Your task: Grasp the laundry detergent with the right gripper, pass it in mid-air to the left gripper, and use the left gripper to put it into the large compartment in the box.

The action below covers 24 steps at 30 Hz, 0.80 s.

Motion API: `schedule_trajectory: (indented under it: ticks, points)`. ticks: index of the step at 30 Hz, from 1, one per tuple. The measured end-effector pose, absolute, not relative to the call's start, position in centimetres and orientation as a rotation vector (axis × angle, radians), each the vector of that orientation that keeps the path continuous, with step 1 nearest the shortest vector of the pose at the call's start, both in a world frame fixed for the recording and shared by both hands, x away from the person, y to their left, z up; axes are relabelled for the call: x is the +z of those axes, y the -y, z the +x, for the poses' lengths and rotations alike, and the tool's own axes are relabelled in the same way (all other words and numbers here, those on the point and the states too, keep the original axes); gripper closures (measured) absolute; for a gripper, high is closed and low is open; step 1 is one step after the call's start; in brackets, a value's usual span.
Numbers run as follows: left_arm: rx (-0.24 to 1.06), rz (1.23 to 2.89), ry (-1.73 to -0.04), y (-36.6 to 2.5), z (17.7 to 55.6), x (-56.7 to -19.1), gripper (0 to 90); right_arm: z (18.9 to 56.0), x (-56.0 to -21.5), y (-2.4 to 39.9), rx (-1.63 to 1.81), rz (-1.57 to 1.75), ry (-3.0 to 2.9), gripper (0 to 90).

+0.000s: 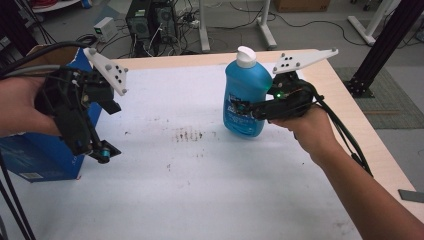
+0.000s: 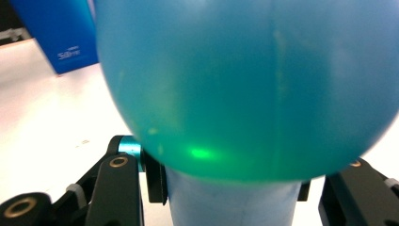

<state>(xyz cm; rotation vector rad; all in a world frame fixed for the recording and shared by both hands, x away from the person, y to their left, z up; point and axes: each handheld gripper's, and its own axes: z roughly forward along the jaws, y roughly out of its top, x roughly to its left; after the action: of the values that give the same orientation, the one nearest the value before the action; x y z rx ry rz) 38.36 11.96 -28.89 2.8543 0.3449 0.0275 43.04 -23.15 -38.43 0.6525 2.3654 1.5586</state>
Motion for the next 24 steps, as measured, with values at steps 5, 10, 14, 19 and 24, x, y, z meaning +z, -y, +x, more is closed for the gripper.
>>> schedule_trajectory:
  ticks: [5,10,14,19,24]
  points:
    - [0.041,2.861,-0.306,-11.4,38.2,-28.1,1.7,42.0,-36.8,23.0,1.570,0.571,-2.402,45.8]
    - [0.053,2.853,-0.293,-11.0,38.0,-27.3,1.7,40.9,-35.1,22.5,1.591,0.499,-2.424,45.8]
    - [0.058,2.843,-0.284,-10.7,37.7,-26.9,1.7,40.4,-34.2,22.2,1.616,0.463,-2.439,45.7]
    - [0.068,2.843,-0.252,-10.1,37.5,-26.0,1.7,39.7,-33.0,21.3,1.622,0.372,-2.509,45.8]
    - [0.069,2.840,-0.232,-9.5,37.6,-24.9,1.7,39.2,-32.7,20.6,1.615,0.322,-2.555,45.8]
